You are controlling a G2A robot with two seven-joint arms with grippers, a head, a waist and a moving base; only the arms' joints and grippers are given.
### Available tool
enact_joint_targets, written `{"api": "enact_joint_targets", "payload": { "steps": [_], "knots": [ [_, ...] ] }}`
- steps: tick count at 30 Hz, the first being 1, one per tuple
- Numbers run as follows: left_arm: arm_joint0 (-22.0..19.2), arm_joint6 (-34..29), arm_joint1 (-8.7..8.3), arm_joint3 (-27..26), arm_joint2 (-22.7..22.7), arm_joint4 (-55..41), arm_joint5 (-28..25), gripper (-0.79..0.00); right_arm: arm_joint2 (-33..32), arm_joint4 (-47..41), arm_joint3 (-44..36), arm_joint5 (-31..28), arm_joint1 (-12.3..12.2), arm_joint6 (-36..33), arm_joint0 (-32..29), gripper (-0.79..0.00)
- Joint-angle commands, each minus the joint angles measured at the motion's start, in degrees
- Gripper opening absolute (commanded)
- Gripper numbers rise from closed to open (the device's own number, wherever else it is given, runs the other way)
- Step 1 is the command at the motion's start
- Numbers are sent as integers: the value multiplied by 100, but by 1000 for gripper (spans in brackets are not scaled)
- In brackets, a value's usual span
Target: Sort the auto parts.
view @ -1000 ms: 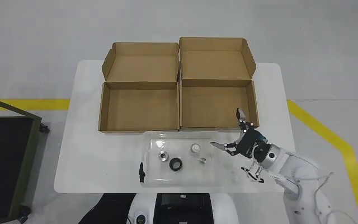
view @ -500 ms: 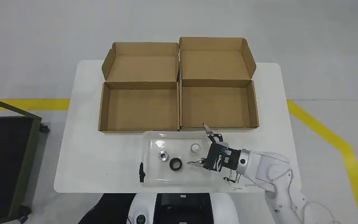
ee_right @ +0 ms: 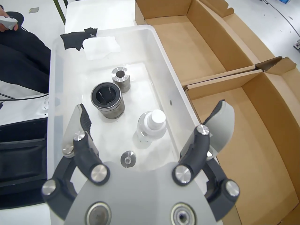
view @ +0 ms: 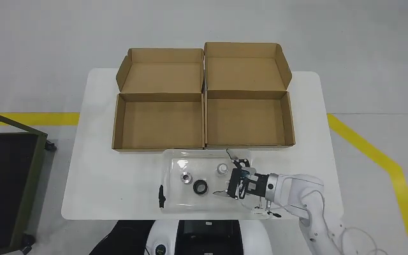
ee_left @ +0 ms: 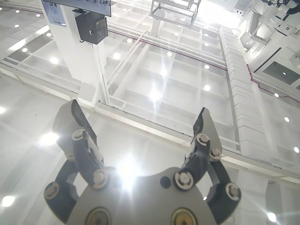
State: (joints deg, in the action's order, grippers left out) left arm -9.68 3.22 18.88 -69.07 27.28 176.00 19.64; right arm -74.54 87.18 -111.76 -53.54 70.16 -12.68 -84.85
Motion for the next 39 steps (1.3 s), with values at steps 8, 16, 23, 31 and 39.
{"api": "enact_joint_targets", "payload": {
  "steps": [8,16,23,31,39],
  "knots": [
    [0,0,0,0,0,0,0,0,101,-41,258,116,-50,-207,67,-62],
    [0,0,0,0,0,0,0,0,134,-65,366,292,-93,-310,109,-296],
    [0,0,0,0,0,0,0,0,192,-61,442,415,-125,-432,209,-400],
    [0,0,0,0,0,0,0,0,242,-41,346,345,-174,-533,287,-785],
    [0,0,0,0,0,0,0,0,74,-152,-189,144,-255,-615,266,-785]
  ]
}}
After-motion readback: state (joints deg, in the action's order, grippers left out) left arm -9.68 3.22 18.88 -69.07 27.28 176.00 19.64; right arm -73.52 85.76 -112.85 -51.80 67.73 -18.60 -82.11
